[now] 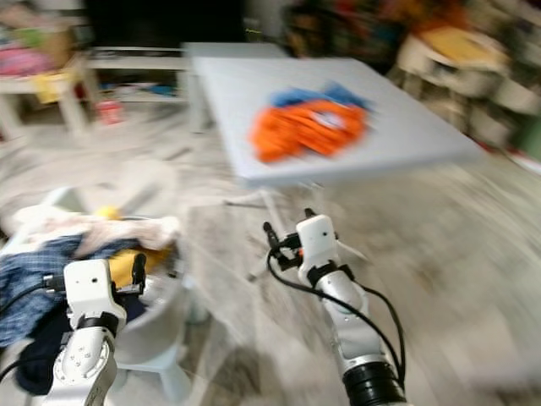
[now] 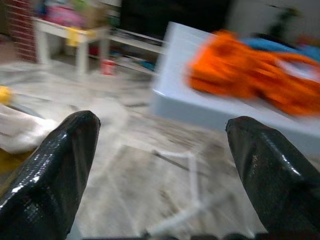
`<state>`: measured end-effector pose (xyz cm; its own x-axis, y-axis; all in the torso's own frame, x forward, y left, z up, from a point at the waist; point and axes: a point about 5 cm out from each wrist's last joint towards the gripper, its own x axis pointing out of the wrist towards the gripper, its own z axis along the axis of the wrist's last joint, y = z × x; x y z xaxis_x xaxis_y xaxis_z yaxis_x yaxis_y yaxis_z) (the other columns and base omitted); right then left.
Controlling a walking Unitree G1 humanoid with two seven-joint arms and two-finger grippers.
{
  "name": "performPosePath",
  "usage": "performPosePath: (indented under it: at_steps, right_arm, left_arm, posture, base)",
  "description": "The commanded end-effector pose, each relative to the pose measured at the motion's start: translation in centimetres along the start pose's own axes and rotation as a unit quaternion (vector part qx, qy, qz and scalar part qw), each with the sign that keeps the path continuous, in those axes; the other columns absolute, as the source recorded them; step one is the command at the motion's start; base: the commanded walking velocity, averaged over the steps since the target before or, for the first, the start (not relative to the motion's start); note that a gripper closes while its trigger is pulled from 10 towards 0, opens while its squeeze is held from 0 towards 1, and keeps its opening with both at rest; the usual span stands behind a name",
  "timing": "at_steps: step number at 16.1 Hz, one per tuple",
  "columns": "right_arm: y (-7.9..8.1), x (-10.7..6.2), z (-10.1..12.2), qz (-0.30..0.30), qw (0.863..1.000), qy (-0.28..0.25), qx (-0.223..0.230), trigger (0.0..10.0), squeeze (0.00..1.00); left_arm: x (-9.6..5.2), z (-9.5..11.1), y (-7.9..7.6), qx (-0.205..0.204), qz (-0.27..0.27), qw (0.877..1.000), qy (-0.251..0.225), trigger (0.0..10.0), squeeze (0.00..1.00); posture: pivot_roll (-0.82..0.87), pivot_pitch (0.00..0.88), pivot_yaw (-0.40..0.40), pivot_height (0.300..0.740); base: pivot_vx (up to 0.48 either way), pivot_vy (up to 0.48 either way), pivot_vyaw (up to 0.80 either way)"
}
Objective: Hang hanger
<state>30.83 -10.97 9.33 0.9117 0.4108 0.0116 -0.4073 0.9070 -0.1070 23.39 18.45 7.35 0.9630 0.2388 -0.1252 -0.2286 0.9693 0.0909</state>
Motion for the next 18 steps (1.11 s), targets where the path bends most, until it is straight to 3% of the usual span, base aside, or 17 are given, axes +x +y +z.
performPosePath:
  at_steps: [1,4,11,15,18]
  right_arm:
    - [0.8,0.5,0.4,0.019,1.000,-0.006,0.002,10.0,0.00]
    - [1.0,0.9,0.5,0.018,1.000,-0.006,0.010,10.0,0.00]
    - [0.6,1.0,-0.6,-0.066,0.996,-0.004,0.062,10.0,0.00]
    - [0.3,0.8,-0.9,-0.080,0.995,-0.003,0.063,10.0,0.00]
    - [0.3,1.0,-0.9,-0.061,0.997,-0.002,0.050,10.0,0.00]
  left_arm:
    - [0.0,-0.3,0.7,0.029,0.020,0.999,0.007,10.0,0.00]
    - [0.2,-0.5,0.6,0.065,0.013,0.998,0.015,10.0,0.00]
    - [2.0,0.4,0.8,0.119,-0.061,0.991,0.020,10.0,0.00]
    - [2.2,0.2,1.1,0.126,-0.059,0.990,0.028,10.0,0.00]
    - [1.5,-0.4,2.1,0.125,-0.004,0.992,0.034,10.0,0.00]
  posture:
    - [0.10,0.015,-0.100,0.740]
    - [0.11,0.005,-0.084,0.740]
    - [0.14,0.000,0.048,0.740]
    - [0.14,0.004,0.068,0.740]
    - [0.14,0.004,0.031,0.740]
  base:
    - [0.000,0.000,0.41]
    - [0.000,0.000,0.00]
    - [0.000,0.000,0.00]
    - [0.000,0.000,0.00]
    - [0.000,0.000,0.00]
